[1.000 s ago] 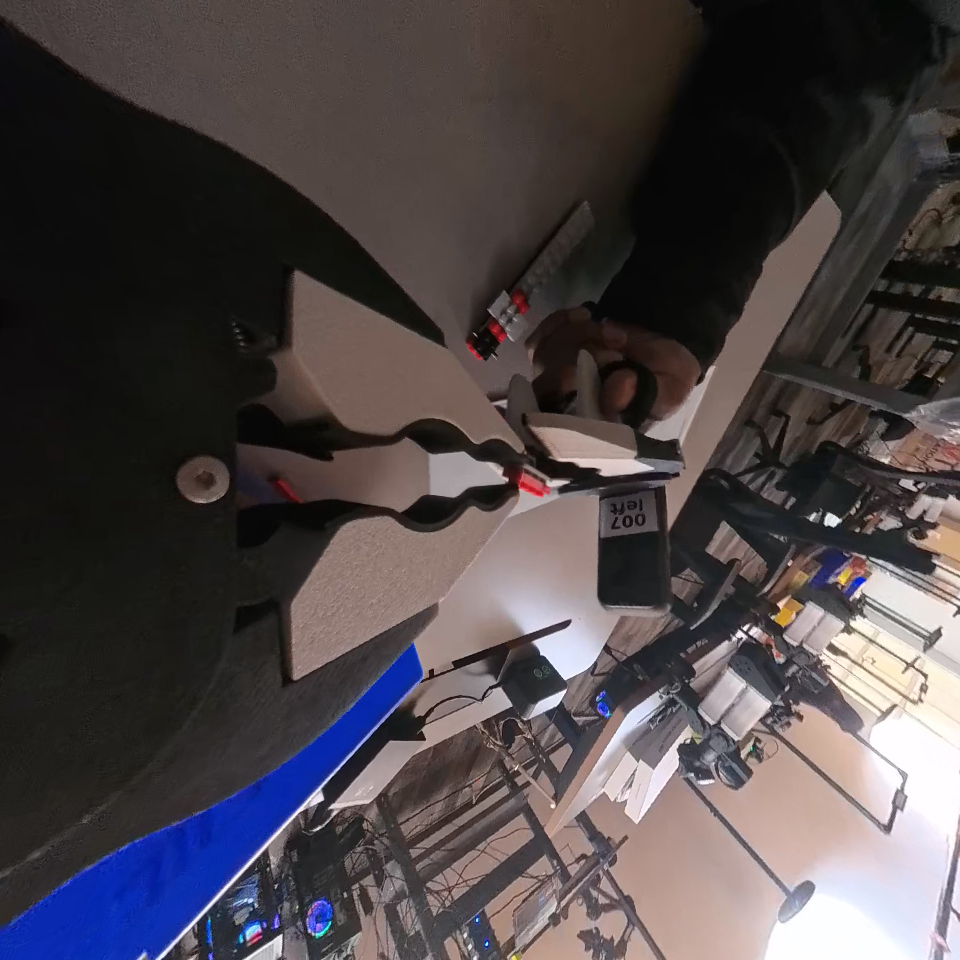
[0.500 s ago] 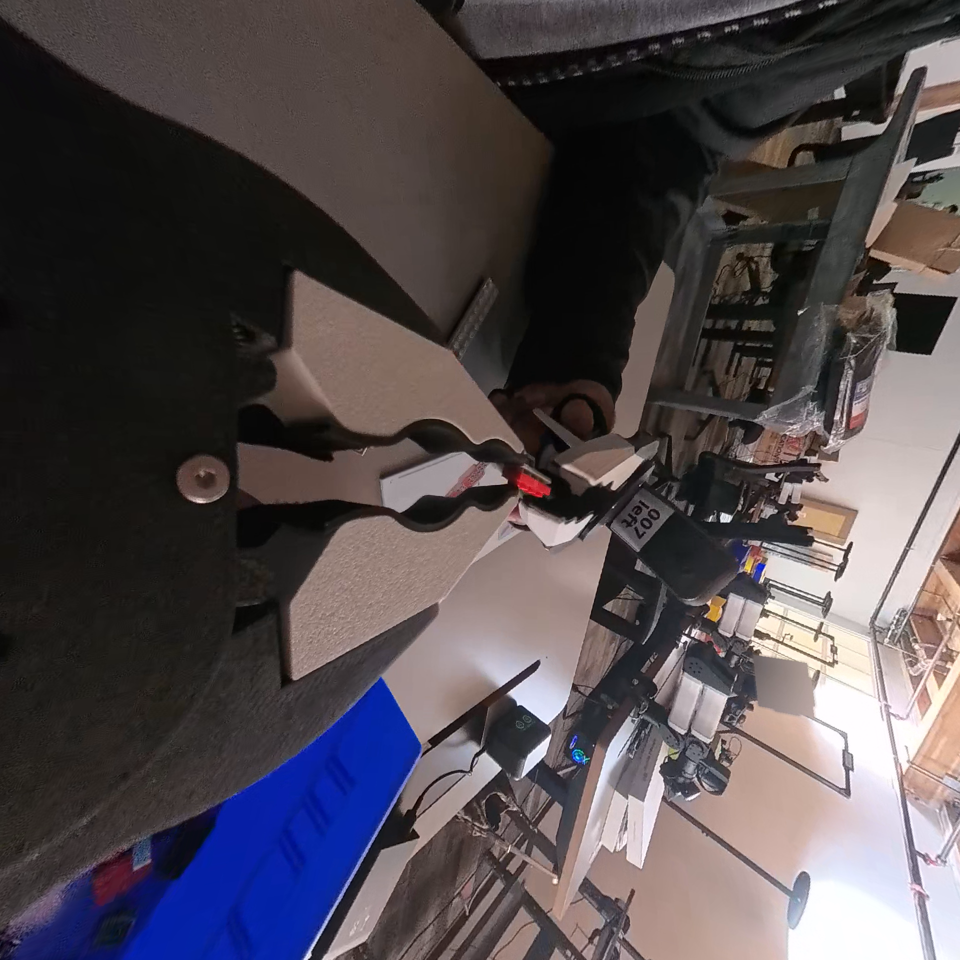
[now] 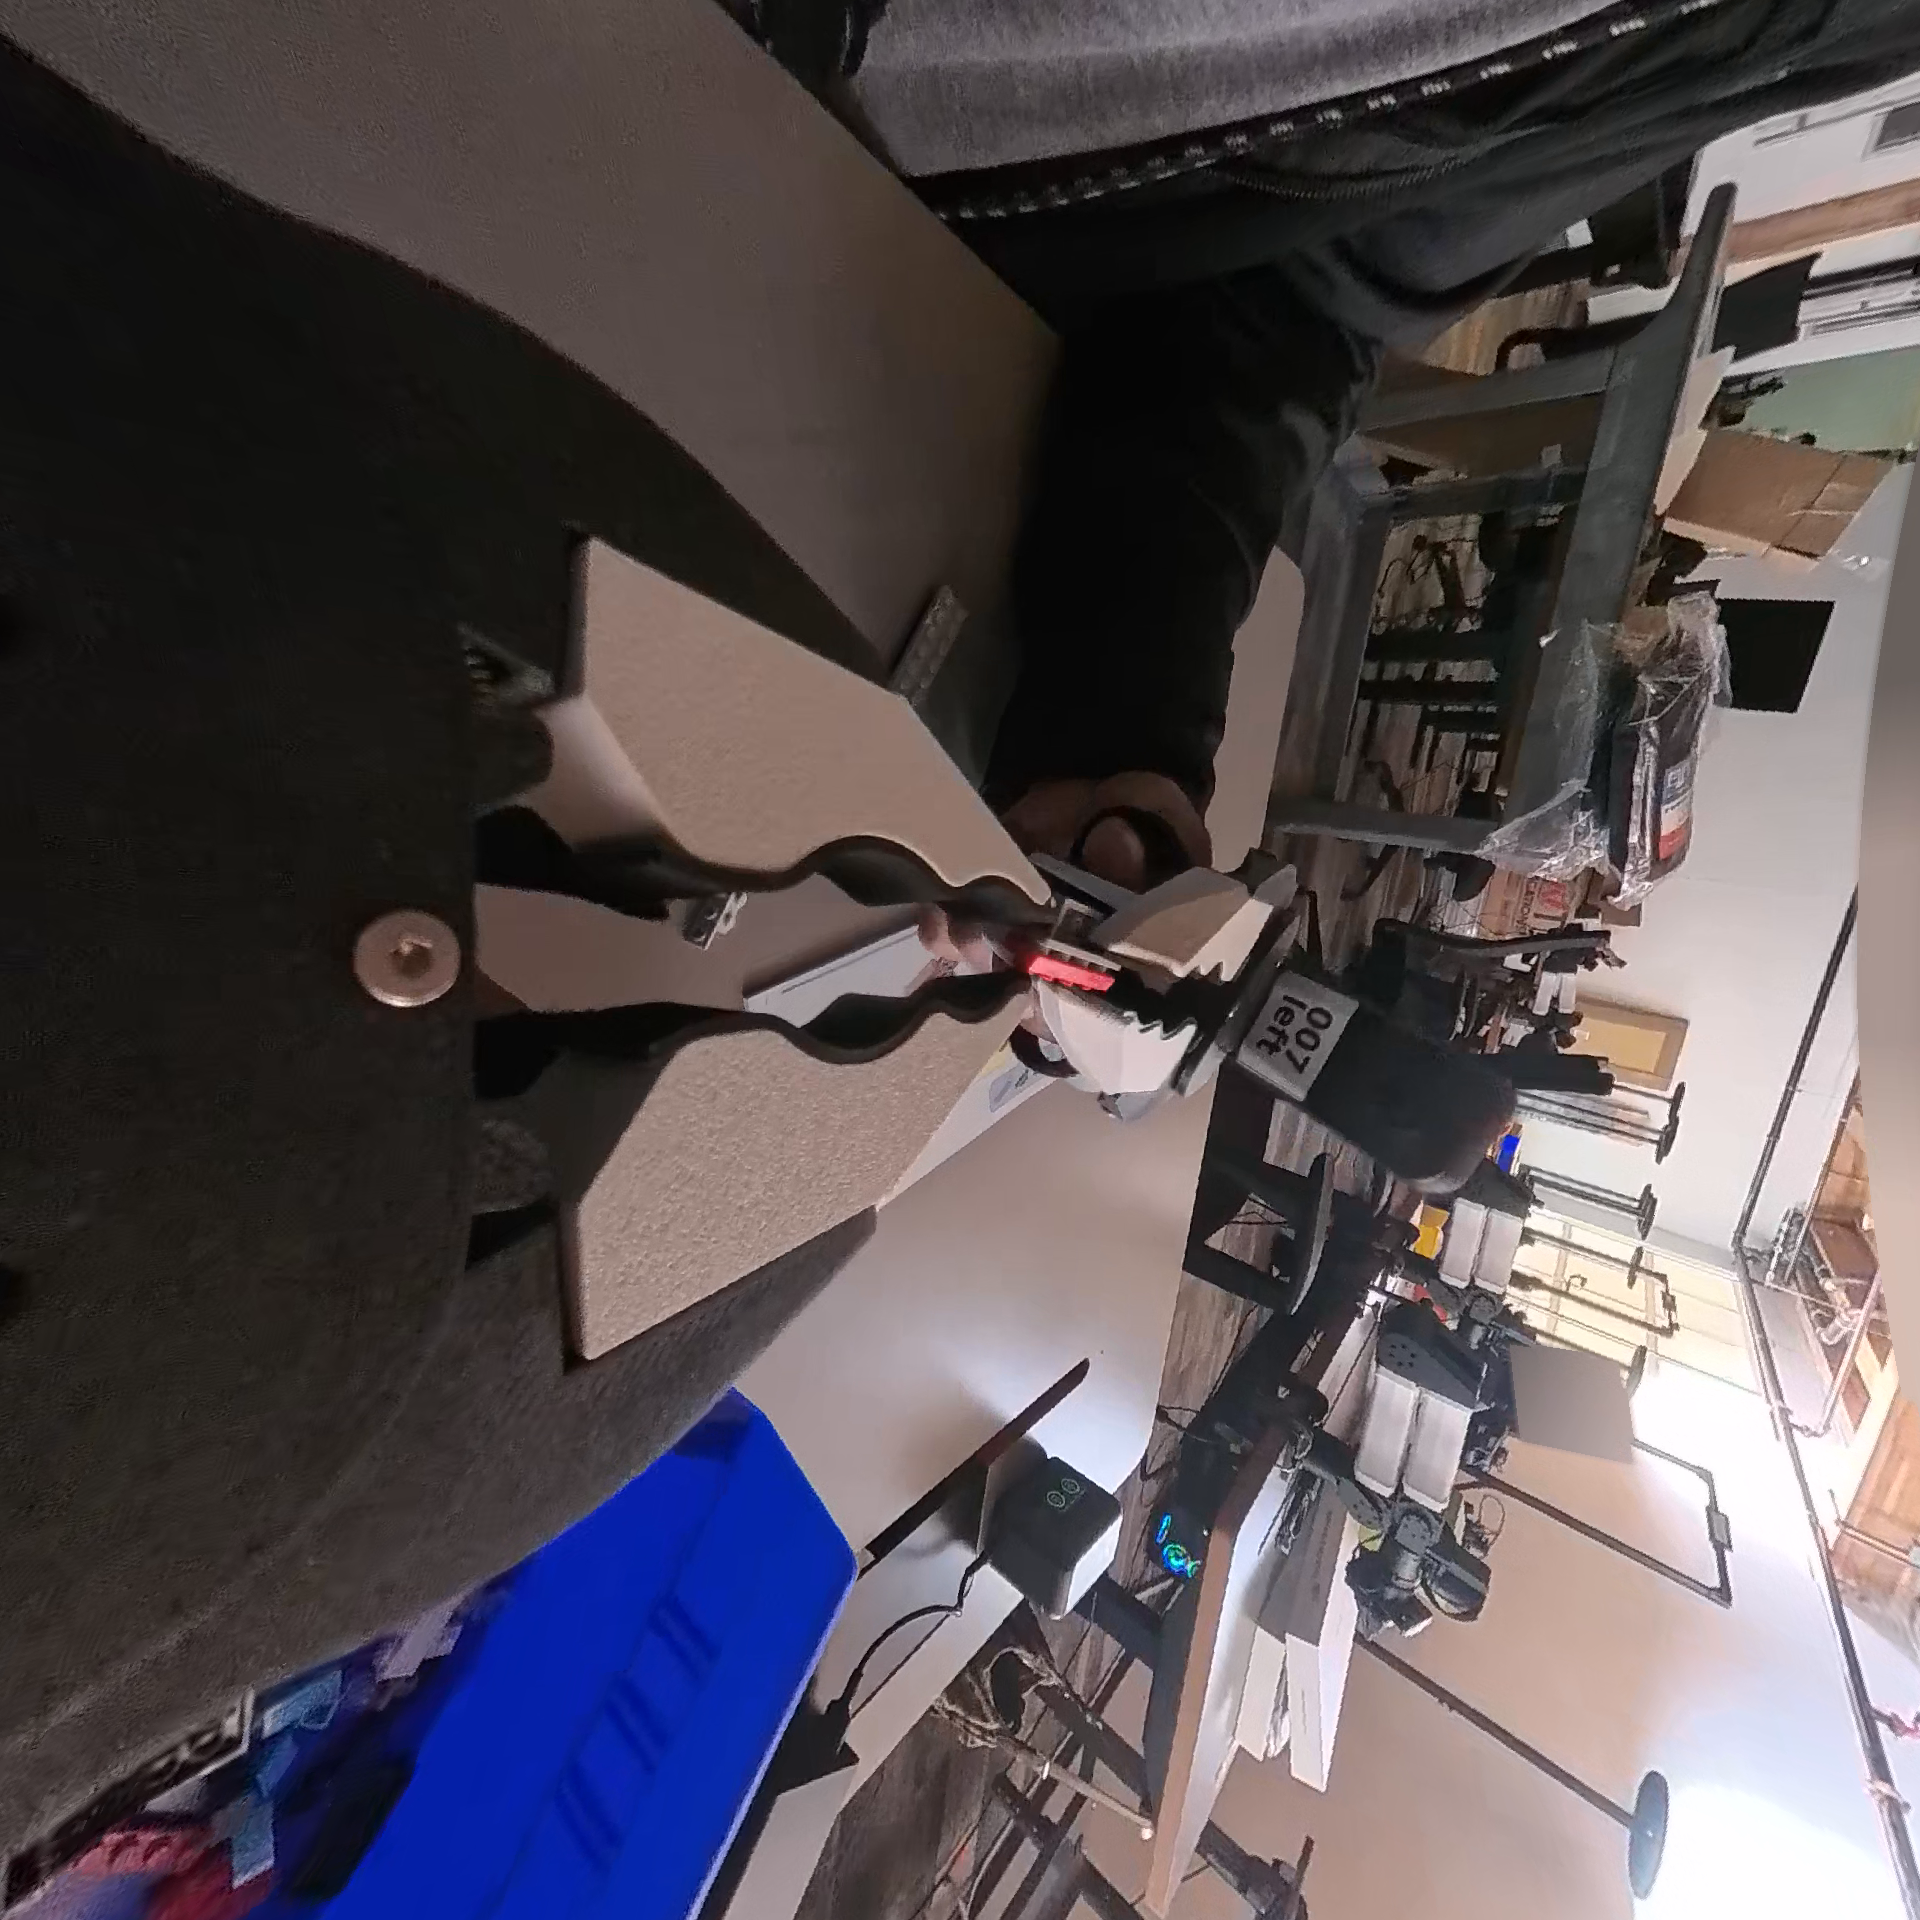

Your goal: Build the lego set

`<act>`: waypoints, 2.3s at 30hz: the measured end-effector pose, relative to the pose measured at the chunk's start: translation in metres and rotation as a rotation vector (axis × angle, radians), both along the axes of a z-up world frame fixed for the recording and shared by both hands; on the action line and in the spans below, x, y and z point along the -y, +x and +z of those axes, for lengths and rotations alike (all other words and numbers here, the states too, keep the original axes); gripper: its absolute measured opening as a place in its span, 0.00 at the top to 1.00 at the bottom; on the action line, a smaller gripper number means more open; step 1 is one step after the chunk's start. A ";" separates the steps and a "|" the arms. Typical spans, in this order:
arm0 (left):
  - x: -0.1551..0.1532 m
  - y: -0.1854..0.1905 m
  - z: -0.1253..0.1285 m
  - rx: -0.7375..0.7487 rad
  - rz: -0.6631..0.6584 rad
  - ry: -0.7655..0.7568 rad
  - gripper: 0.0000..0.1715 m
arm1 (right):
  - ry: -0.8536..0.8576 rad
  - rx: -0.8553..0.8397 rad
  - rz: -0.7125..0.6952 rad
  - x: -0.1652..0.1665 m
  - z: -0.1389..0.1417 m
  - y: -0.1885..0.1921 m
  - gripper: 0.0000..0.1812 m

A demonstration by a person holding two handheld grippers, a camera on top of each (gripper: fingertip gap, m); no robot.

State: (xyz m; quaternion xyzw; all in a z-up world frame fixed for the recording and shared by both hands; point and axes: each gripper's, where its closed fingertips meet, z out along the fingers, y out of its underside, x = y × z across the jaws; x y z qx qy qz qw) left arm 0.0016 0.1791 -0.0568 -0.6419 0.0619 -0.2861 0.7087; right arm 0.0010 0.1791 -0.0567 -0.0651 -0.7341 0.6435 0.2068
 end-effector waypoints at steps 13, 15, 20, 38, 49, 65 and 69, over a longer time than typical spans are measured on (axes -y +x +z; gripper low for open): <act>0.002 -0.002 0.000 -0.203 0.100 0.020 0.96 | -0.170 0.217 0.041 0.001 0.005 -0.001 0.89; 0.002 -0.001 -0.001 -0.231 0.107 0.021 0.96 | -0.171 0.219 0.039 0.002 0.004 0.000 0.90; 0.001 0.004 -0.003 -0.290 0.106 0.032 0.96 | -0.178 0.232 0.030 0.005 0.001 0.000 0.94; -0.003 0.004 -0.013 -0.318 0.103 -0.006 0.96 | -0.118 0.098 -0.034 0.002 -0.010 0.000 0.94; -0.010 -0.026 -0.003 0.065 0.150 -0.082 0.89 | -0.184 -0.068 -0.282 -0.025 0.002 -0.025 0.94; -0.026 -0.016 -0.004 0.402 0.031 -0.096 0.98 | -0.031 -0.390 -0.455 -0.022 0.004 -0.025 0.94; -0.027 -0.020 -0.008 0.356 0.076 -0.092 0.98 | -0.063 -0.323 -0.422 -0.022 0.001 -0.027 0.93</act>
